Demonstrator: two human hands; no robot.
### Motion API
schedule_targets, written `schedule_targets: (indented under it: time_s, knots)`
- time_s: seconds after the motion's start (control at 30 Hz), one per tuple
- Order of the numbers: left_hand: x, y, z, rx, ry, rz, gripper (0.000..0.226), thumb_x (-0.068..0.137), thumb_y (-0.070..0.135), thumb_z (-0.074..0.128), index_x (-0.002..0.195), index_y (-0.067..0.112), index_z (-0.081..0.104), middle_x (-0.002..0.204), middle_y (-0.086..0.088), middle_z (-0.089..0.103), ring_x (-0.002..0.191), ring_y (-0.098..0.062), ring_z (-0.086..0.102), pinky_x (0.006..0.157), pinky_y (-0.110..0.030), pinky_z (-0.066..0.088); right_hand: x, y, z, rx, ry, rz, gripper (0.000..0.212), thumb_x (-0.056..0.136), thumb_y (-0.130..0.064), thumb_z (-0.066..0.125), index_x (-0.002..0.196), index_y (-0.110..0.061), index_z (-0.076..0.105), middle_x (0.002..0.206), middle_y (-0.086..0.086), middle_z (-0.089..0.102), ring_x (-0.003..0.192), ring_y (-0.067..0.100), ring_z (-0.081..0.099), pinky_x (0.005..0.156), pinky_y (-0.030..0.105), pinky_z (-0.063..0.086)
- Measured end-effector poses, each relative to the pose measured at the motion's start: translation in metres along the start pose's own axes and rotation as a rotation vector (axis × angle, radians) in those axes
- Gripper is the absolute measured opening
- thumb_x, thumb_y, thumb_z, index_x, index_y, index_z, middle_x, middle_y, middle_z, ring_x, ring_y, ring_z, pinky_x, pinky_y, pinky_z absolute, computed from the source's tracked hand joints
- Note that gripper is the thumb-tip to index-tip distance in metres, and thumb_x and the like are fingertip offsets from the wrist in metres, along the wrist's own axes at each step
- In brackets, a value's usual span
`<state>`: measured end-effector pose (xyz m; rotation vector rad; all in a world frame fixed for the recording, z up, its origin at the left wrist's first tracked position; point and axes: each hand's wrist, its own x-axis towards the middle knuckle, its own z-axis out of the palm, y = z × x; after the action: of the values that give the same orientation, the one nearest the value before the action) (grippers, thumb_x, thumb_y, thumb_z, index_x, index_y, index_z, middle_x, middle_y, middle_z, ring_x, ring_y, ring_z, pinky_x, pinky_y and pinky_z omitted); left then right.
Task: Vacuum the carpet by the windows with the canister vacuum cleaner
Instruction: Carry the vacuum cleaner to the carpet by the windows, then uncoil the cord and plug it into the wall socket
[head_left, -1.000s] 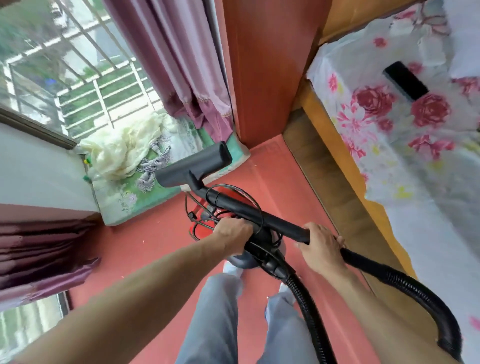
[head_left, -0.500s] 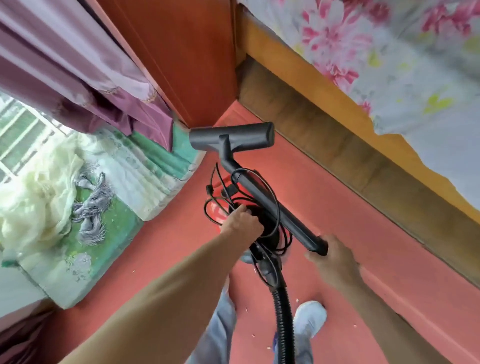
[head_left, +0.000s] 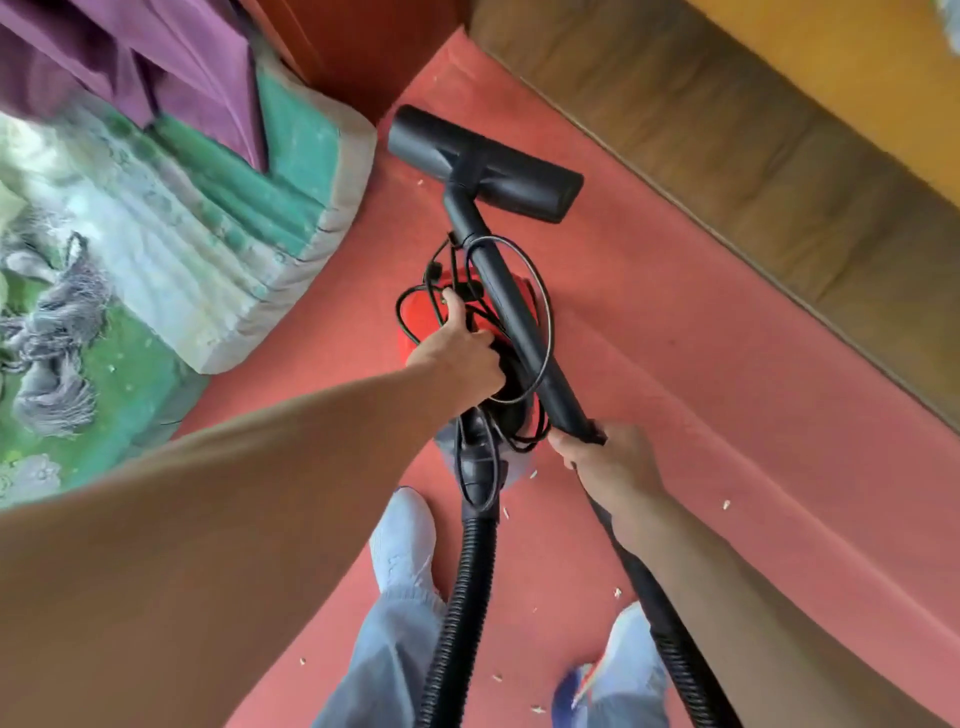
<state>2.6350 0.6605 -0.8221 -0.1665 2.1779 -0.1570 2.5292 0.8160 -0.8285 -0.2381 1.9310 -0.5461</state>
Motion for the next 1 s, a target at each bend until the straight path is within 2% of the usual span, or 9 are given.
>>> schedule_targets:
  time_s: [0.17, 0.27, 0.4, 0.57, 0.6, 0.7, 0.83, 0.93, 1.0]
  knots:
    - [0.005, 0.009, 0.023, 0.096, 0.141, 0.045, 0.025, 0.090, 0.004, 0.056, 0.108, 0.016, 0.068, 0.109, -0.007, 0.066, 0.116, -0.032, 0.050, 0.102, -0.078, 0.023, 0.010, 0.040, 0.029, 0.161, -0.002, 0.074, 0.030, 0.089, -0.021, 0.068, 0.083, 0.008, 0.066, 0.068, 0.011, 0.061, 0.060, 0.020, 0.052, 0.054, 0.027, 0.035]
    - [0.006, 0.009, 0.033, 0.115, 0.229, 0.065, 0.028, 0.085, -0.005, 0.055, 0.101, 0.013, 0.068, 0.102, -0.010, 0.063, 0.105, -0.031, 0.052, 0.102, -0.078, 0.023, 0.021, 0.060, 0.045, 0.167, 0.044, 0.078, 0.030, 0.095, -0.025, 0.059, 0.089, 0.004, 0.063, 0.074, 0.009, 0.062, 0.064, 0.021, 0.054, 0.055, 0.028, 0.037]
    - [0.006, 0.006, 0.039, 0.122, 0.380, 0.081, 0.036, 0.074, -0.014, 0.045, 0.093, 0.009, 0.066, 0.102, -0.012, 0.054, 0.102, -0.030, 0.050, 0.099, -0.076, 0.032, 0.037, 0.092, 0.046, -0.197, 0.119, 0.121, 0.016, 0.096, -0.025, 0.052, 0.105, -0.012, 0.055, 0.090, 0.011, 0.063, 0.085, 0.034, 0.062, 0.068, 0.034, 0.044]
    - [-0.006, 0.001, 0.053, 0.119, 0.567, 0.117, 0.057, 0.071, -0.014, 0.014, 0.083, 0.006, 0.066, 0.091, -0.011, 0.055, 0.091, -0.029, 0.055, 0.094, -0.070, 0.042, 0.027, 0.122, 0.047, -0.561, -0.072, 0.113, 0.046, 0.093, -0.018, 0.049, 0.137, -0.011, 0.040, 0.121, 0.015, 0.056, 0.105, 0.034, 0.057, 0.081, 0.034, 0.046]
    - [-0.010, 0.002, 0.055, 0.120, 0.580, 0.112, 0.055, 0.074, -0.014, 0.016, 0.082, 0.006, 0.066, 0.089, -0.011, 0.055, 0.089, -0.029, 0.056, 0.093, -0.069, 0.044, 0.021, 0.124, 0.048, -0.631, -0.099, 0.096, 0.048, 0.093, -0.017, 0.047, 0.140, -0.010, 0.038, 0.127, 0.014, 0.053, 0.112, 0.033, 0.055, 0.088, 0.035, 0.045]
    - [-0.024, 0.002, 0.054, 0.073, 0.551, 0.117, 0.025, 0.076, -0.008, 0.052, 0.092, 0.006, 0.063, 0.094, -0.011, 0.053, 0.097, -0.030, 0.053, 0.092, -0.062, 0.045, -0.006, 0.124, 0.050, -0.753, -0.169, 0.035, 0.041, 0.094, -0.015, 0.045, 0.135, -0.011, 0.048, 0.137, 0.008, 0.049, 0.125, 0.025, 0.049, 0.098, 0.031, 0.041]
    - [-0.046, 0.001, 0.048, -0.034, 0.639, 0.061, 0.036, 0.074, -0.004, 0.058, 0.109, 0.005, 0.059, 0.102, -0.010, 0.052, 0.098, -0.026, 0.051, 0.084, -0.049, 0.050, -0.050, 0.123, 0.045, -0.767, -0.225, -0.054, 0.031, 0.096, -0.017, 0.046, 0.125, -0.015, 0.057, 0.136, 0.000, 0.050, 0.127, 0.016, 0.048, 0.102, 0.028, 0.038]
    - [-0.074, -0.004, 0.041, -0.134, 0.672, -0.042, 0.062, 0.070, -0.002, 0.071, 0.129, 0.002, 0.054, 0.113, -0.013, 0.056, 0.105, -0.028, 0.055, 0.092, -0.050, 0.048, -0.079, 0.116, 0.020, -0.754, -0.195, -0.071, 0.030, 0.094, -0.021, 0.046, 0.121, -0.028, 0.060, 0.130, -0.011, 0.054, 0.123, 0.008, 0.051, 0.092, 0.023, 0.038]
    - [-0.102, -0.005, 0.037, -0.236, 0.638, -0.149, 0.058, 0.070, 0.000, 0.074, 0.126, 0.007, 0.058, 0.115, -0.011, 0.059, 0.104, -0.027, 0.059, 0.092, -0.046, 0.051, -0.099, 0.105, -0.008, -0.685, -0.147, -0.042, 0.024, 0.094, -0.023, 0.049, 0.110, -0.033, 0.063, 0.119, -0.013, 0.063, 0.114, 0.007, 0.058, 0.087, 0.021, 0.039]
